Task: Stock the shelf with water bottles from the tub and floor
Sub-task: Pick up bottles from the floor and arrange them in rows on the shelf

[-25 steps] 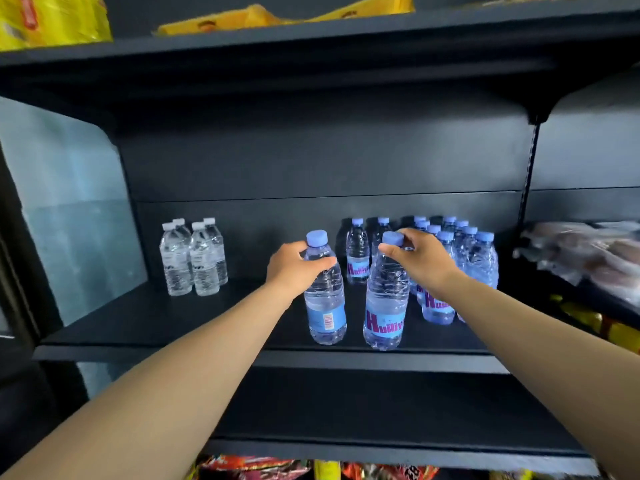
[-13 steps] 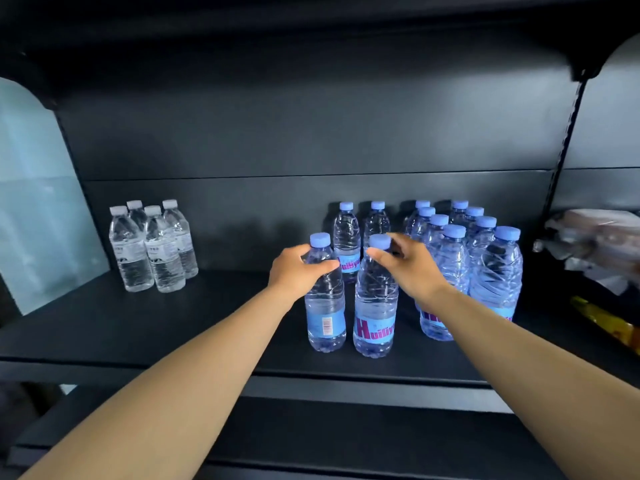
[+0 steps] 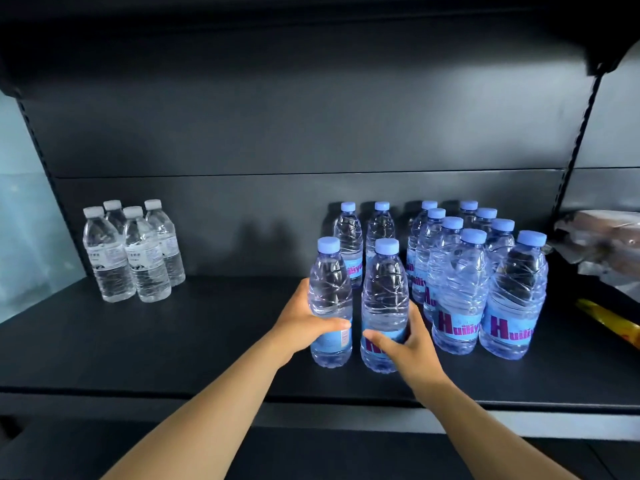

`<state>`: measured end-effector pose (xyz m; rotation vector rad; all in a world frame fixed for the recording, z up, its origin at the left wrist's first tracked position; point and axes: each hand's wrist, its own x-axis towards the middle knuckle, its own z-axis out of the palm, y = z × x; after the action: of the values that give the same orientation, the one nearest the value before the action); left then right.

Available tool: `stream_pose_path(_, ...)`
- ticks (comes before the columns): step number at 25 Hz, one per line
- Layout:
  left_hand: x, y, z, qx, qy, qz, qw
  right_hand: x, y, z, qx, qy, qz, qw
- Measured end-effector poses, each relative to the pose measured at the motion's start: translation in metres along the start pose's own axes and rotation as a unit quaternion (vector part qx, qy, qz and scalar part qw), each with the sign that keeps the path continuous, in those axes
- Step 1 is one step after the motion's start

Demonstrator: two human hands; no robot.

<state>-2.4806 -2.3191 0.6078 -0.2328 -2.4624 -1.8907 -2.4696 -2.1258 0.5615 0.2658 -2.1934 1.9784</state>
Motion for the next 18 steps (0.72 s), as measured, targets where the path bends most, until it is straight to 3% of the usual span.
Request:
stream_pose_path(5,0.018,-0.015,-0.009,-0.071,-0.078,0.005,0.994,0.018,0.011,0.007,0.016,0.047,-0.005,0.999)
stream_pose_path(9,0.030,-0.026,0.007,-0.020,0.103,0.015,0.994,0.038,0.015,0.013,0.007,0.094,-0.009,0.995)
stream_pose_path(12,0.043,-0.036,0.024,-0.003,0.164,0.043,0.985,0.053,0.022,0.013,-0.009,0.100,-0.017,0.995)
stream_pose_path(14,0.059,-0.042,0.024,-0.019,0.154,0.042,0.987,0.062,0.030,0.013,-0.017,0.105,-0.014,0.994)
stream_pose_path(18,0.088,-0.048,0.011,-0.090,0.043,0.013,0.995,0.087,0.037,0.008,-0.033,0.120,0.007,0.992)
